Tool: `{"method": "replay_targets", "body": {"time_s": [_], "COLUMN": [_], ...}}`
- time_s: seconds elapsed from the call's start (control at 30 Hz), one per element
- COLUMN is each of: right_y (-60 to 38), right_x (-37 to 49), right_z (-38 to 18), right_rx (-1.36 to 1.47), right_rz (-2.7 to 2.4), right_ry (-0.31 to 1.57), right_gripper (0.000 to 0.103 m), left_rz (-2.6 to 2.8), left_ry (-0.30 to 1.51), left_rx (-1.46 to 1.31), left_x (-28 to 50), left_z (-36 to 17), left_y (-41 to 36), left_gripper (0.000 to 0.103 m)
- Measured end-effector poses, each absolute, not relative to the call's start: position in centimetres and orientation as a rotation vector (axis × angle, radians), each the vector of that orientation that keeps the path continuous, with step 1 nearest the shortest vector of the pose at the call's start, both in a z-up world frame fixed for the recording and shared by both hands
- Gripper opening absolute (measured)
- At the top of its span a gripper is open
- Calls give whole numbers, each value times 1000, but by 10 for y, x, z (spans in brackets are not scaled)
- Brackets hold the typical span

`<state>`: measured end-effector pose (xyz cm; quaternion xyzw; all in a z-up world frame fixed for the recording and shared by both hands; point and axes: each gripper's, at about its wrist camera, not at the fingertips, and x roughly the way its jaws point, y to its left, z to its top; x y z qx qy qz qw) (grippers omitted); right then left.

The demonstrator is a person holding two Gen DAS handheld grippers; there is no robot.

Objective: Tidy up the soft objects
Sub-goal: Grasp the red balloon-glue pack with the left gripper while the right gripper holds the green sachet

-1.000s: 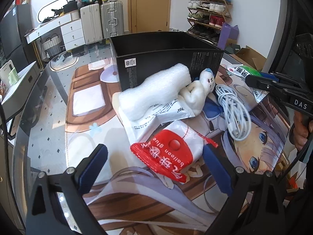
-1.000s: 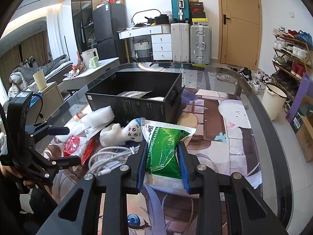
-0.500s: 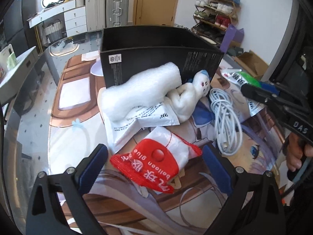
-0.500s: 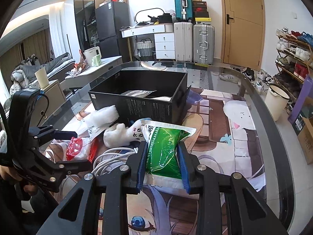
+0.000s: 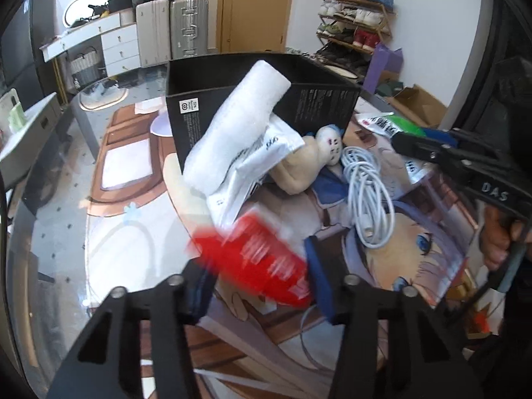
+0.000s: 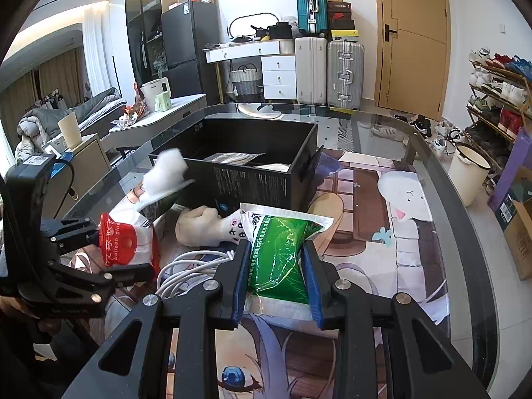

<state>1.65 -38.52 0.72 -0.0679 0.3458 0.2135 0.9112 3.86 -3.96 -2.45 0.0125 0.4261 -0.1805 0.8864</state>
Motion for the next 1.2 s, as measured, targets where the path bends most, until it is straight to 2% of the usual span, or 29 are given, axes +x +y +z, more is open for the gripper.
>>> {"method": "replay_targets", "body": {"time_s": [0.03, 0.23, 0.3, 1.0, 1.2], "right_y": [-385, -384, -384, -379, -378], "right_x": [16, 16, 15, 10, 10], "right_z": [7, 7, 8, 10, 10], "right_rx": [-141, -142, -142, -138, -139], "right_rz": [441, 442, 442, 468, 474], "right_ry": [713, 712, 711, 691, 689], "right_gripper": [30, 30, 30, 30, 30], "left_rz": [-388, -458, -472, -480, -466], "left_ry": [886, 857, 843, 719, 740], "left_rx": [20, -15, -22, -38, -42], "left_x": [38, 29, 26, 15, 20], "left_z": [-24, -16, -11, 6, -2], "left_y": [-38, -31, -31, -15, -16], "left_gripper": [32, 26, 21, 19, 19]}}
